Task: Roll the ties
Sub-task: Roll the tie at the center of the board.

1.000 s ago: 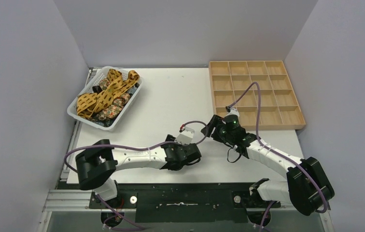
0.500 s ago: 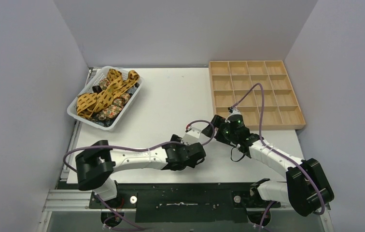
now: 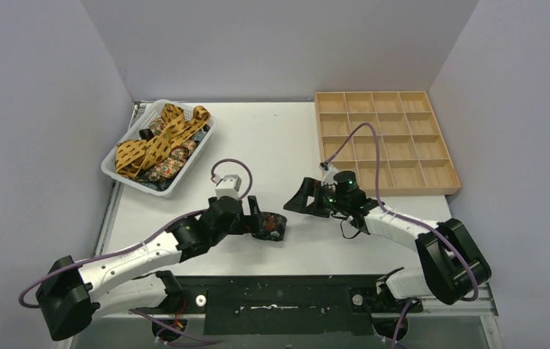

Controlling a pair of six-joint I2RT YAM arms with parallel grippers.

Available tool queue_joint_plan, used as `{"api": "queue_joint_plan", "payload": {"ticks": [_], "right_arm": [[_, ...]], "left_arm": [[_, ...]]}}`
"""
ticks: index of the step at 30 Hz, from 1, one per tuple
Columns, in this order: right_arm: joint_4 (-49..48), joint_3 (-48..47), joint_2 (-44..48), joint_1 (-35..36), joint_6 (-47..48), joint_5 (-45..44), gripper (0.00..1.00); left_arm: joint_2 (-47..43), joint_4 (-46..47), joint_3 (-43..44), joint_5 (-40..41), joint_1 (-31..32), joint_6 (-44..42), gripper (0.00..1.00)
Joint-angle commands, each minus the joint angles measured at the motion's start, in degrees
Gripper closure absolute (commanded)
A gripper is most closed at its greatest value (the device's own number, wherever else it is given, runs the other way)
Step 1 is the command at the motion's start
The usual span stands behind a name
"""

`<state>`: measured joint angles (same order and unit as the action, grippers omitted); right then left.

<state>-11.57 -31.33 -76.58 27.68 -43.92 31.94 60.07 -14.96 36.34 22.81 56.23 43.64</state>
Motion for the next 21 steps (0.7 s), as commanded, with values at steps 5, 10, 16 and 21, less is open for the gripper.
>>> {"api": "queue_joint_plan", "payload": {"ticks": [5, 10, 16, 21], "right_arm": [[-5.8, -4.4, -6.8, 7.3, 0.2, 3.6, 0.00], [-7.9, -4.7, -9.6, 8.4, -0.6, 4.5, 0.00], [-8.4, -7.1, -14.8, 8.5, 0.2, 7.8, 0.00], [-7.9, -9.1, -18.9, 8.4, 1.4, 9.5, 0.00]], "left_arm": [[-3.9, 18.3, -11.7, -23.5, -15.6, 4.8, 0.11], [-0.6, 25.9, -15.0, -29.0, -17.8, 5.5, 0.11], [3.7, 29.4, -15.7, -30.8, -18.2, 5.5, 0.12], [6.6, 29.8, -16.0, -30.9, -18.5, 4.2, 0.21]]}}
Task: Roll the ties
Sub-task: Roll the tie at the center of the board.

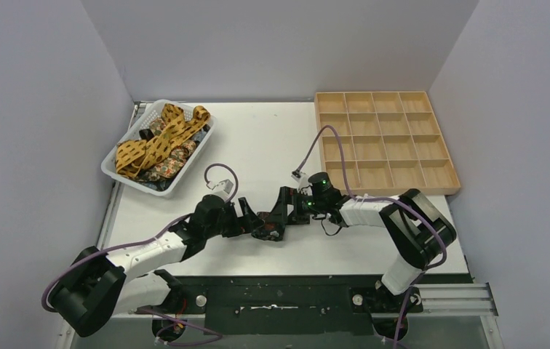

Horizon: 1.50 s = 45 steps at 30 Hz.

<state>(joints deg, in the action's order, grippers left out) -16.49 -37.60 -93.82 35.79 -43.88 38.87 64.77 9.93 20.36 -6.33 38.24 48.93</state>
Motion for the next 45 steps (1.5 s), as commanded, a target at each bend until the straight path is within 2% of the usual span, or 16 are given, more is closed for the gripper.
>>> {"api": "queue_joint_plan", "payload": {"ticks": [1, 7, 13, 17, 24, 28, 32, 38, 40, 45], "right_arm": [[-3.3, -2.9, -2.2, 0.2, 1.3, 2.9, 0.00], [-4.9, -3.2, -5.0, 0.2, 0.8, 5.3, 0.05], [-2.8, -4.3, -6.2, 0.7, 2.9, 6.2, 0.06], [-1.2, -4.6, -6.9, 1.1, 5.2, 4.2, 0.11], [2.1, -6.8, -8.6, 2.8, 9.8, 4.5, 0.31], [2.9, -6.7, -8.8, 3.5, 11.7, 3.9, 0.36], [3.8, -7.3, -9.2, 3.7, 12.6, 4.0, 0.44], [1.6, -7.7, -9.2, 3.9, 10.8, 6.7, 0.65], [0.7, -7.7, -9.1, 3.9, 9.8, 7.3, 0.77], [0.8, -7.8, -8.6, 3.9, 8.8, 6.5, 0.83]], "left_arm": [[2.7, 5.0, -0.1, -2.0, -0.6, -1.4, 0.23], [6.6, 8.7, -1.7, -3.3, -0.7, -1.4, 0.32], [8.5, 9.9, -1.8, -3.6, -0.6, -2.1, 0.34], [9.5, 10.2, -2.1, -3.5, -0.6, -2.0, 0.37], [10.0, 11.2, -5.0, -2.2, -0.5, -0.4, 0.46], [10.4, 12.9, -6.5, -1.7, -0.5, 0.5, 0.49], [10.6, 14.2, -7.4, -1.7, -0.4, 1.0, 0.51], [10.6, 14.5, -7.8, -1.2, -0.2, 1.4, 0.56], [10.4, 14.9, -8.3, -1.0, -0.1, 1.7, 0.58], [8.5, 15.1, -8.7, -0.4, -0.1, 2.4, 0.58]]}}
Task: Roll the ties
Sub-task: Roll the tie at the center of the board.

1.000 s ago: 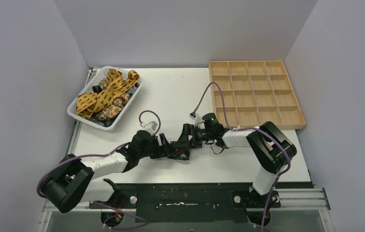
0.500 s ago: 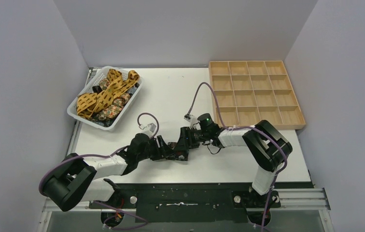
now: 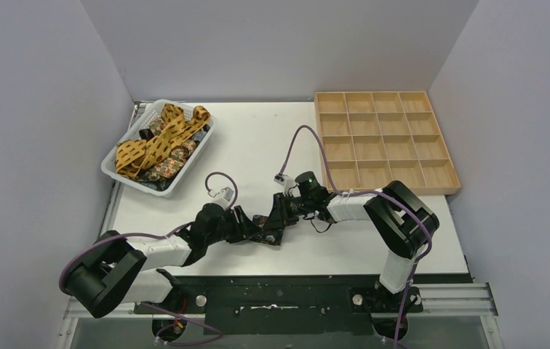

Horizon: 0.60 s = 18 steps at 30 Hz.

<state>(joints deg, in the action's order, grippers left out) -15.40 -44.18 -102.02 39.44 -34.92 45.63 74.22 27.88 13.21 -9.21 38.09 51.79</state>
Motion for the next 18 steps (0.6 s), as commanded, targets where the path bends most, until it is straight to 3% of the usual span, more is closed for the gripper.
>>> {"api": "queue_joint_plan", "payload": {"ticks": [1, 6, 11, 14, 18], "right_arm": [[-0.2, -1.2, -0.3, 0.3, -0.3, -0.4, 0.84], [1.9, -1.4, -0.2, 0.5, 0.9, -2.2, 0.79], [1.3, -0.2, -0.9, 0.5, -0.2, -3.2, 0.74], [-0.4, 0.6, -1.0, 0.5, -2.0, -3.3, 0.71], [-1.3, 1.1, -0.7, 0.5, -2.9, -3.6, 0.69]], "left_arm": [[-1.6, -3.5, -1.5, 2.9, 0.0, -0.3, 0.57], [-7.5, -9.1, -1.1, 5.9, 0.0, 1.5, 0.36], [-19.4, -18.6, -1.3, 10.7, -0.1, 4.9, 0.31], [-26.5, -22.5, -2.9, 9.8, 0.0, 5.9, 0.38], [-32.3, -19.7, -7.2, 1.6, 0.0, 6.3, 0.63]]}}
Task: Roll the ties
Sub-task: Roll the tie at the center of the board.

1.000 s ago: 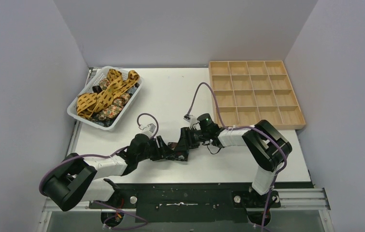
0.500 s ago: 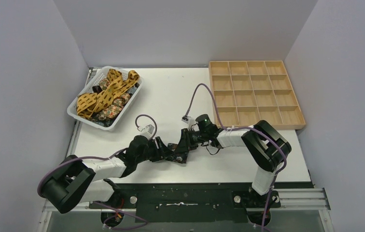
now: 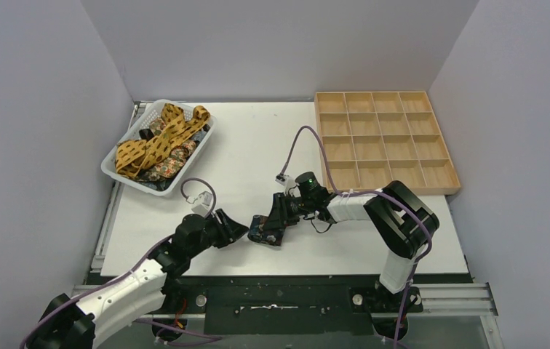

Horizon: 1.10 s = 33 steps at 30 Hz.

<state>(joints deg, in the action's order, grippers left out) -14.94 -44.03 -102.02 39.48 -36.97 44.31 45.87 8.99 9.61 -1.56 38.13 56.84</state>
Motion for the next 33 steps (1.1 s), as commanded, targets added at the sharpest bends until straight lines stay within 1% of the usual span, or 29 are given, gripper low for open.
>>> {"api": "queue_joint_plan", "payload": {"ticks": [1, 3, 6, 11, 16, 19, 24, 27, 33], "right_arm": [[-2.0, 1.0, -0.6, 0.5, -1.1, -2.3, 0.68], [-2.2, 1.2, -0.4, 0.5, -1.3, -2.3, 0.66], [-2.4, 1.5, -0.1, 0.5, -1.5, -2.4, 0.63], [-3.2, 1.6, -0.5, 0.5, -2.2, -1.4, 0.60], [-4.1, 1.8, -0.4, 0.5, -2.8, -0.7, 0.57], [-4.1, 2.0, -0.2, 0.5, -3.0, -0.7, 0.55], [-4.5, 2.5, 0.1, 0.5, -3.1, 0.6, 0.48], [-7.1, 3.4, -0.3, 0.7, -4.5, 2.7, 0.43], [-10.5, 3.7, -2.4, 1.3, -6.7, 3.8, 0.42]], "left_arm": [[-4.1, 0.9, -4.9, -8.1, 0.0, 1.9, 0.69], [-3.2, 5.7, -6.8, -10.9, 0.2, 2.8, 0.78], [0.1, 10.2, -7.5, -11.6, 1.0, 3.2, 0.85], [11.2, 19.0, -6.0, -10.2, 2.5, 3.3, 0.87], [22.5, 26.4, -3.3, -6.6, 5.9, 3.9, 0.88], [27.6, 31.4, -3.2, -4.3, 7.0, 5.3, 0.90], [31.5, 33.3, -3.5, 0.9, 8.0, 7.5, 0.94], [32.5, 32.9, -3.2, 3.3, 8.1, 7.3, 0.97], [34.3, 33.0, -3.2, 5.2, 9.3, 7.3, 1.00]]}}
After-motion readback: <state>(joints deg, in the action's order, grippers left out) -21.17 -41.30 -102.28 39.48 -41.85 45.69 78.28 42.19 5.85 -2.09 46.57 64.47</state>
